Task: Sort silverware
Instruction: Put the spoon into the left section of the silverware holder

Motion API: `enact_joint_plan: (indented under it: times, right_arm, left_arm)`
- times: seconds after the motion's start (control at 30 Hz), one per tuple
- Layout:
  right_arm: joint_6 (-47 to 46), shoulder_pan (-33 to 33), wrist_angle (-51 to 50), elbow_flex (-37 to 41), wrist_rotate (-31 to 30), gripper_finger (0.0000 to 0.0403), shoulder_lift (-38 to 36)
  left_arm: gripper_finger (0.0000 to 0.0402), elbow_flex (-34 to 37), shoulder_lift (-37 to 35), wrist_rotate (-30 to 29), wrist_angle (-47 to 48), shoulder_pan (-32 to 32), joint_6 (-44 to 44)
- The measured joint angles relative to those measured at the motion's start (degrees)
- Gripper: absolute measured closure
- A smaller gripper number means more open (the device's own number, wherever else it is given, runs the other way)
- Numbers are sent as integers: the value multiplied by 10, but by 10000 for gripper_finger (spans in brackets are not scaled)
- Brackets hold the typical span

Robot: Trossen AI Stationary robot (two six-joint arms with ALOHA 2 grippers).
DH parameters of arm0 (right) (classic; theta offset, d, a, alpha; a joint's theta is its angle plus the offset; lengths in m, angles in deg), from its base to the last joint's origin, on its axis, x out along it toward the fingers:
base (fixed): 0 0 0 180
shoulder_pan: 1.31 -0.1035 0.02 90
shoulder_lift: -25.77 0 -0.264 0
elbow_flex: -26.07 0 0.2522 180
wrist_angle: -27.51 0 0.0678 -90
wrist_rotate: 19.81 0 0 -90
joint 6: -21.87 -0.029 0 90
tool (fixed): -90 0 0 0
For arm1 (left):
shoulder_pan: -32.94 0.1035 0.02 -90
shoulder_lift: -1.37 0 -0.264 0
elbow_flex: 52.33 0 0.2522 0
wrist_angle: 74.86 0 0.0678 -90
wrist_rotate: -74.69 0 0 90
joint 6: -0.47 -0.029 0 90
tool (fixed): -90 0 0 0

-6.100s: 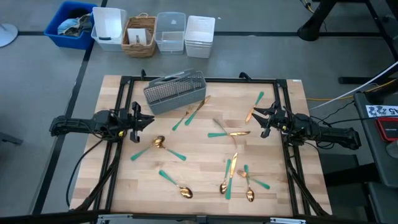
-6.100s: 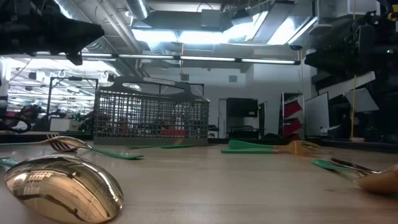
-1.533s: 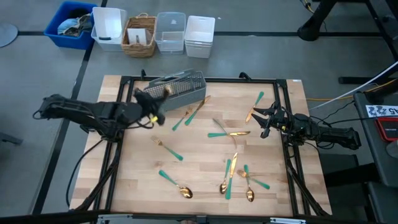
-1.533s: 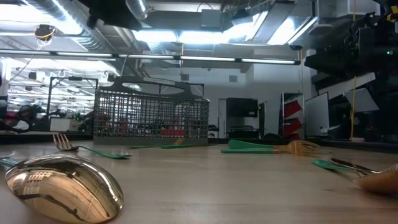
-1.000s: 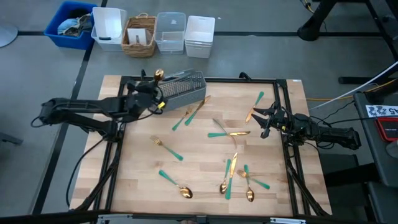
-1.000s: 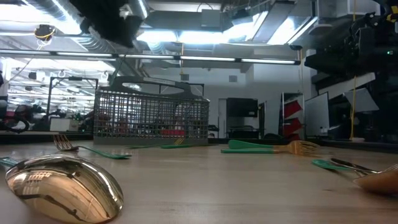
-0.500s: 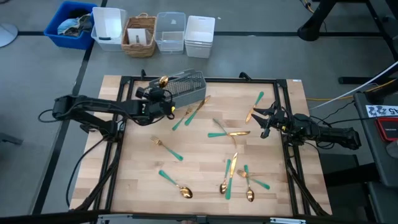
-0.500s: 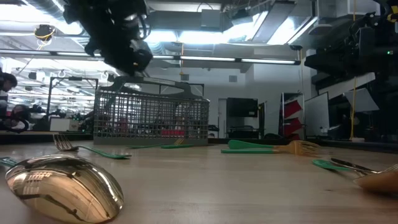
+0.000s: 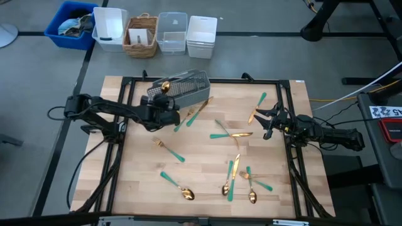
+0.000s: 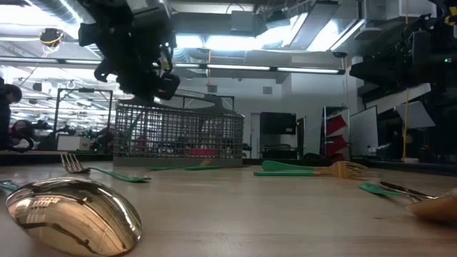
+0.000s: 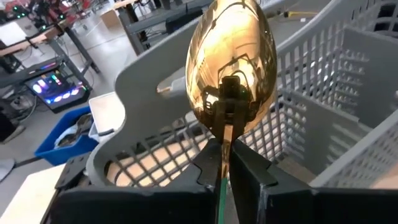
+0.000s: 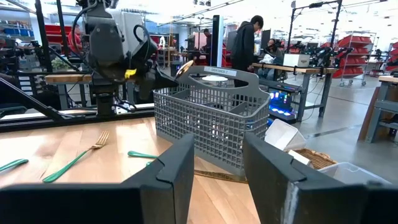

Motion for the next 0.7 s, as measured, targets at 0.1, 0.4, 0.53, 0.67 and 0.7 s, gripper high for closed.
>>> enact_joint_plan:
  times: [0.1, 0.4, 0.53, 0.67, 0.7]
  right_arm:
    - [0, 0, 0, 0, 0, 267, 0]
    - [0, 0, 0, 0, 0, 267, 0]
    - [0, 0, 0, 0, 0, 267, 0]
    - [0, 0, 0, 0, 0, 267, 0]
    - [0, 0, 0, 0, 0, 267, 0]
  left_arm:
    - [385, 0, 0, 10, 13, -2, 10]
    - [384, 0, 0, 29, 20, -1, 7]
    - [384, 0, 0, 45, 21, -1, -17]
    - [379, 0, 0, 49, 21, -1, -38]
    - [372, 0, -1, 52, 21, -1, -38]
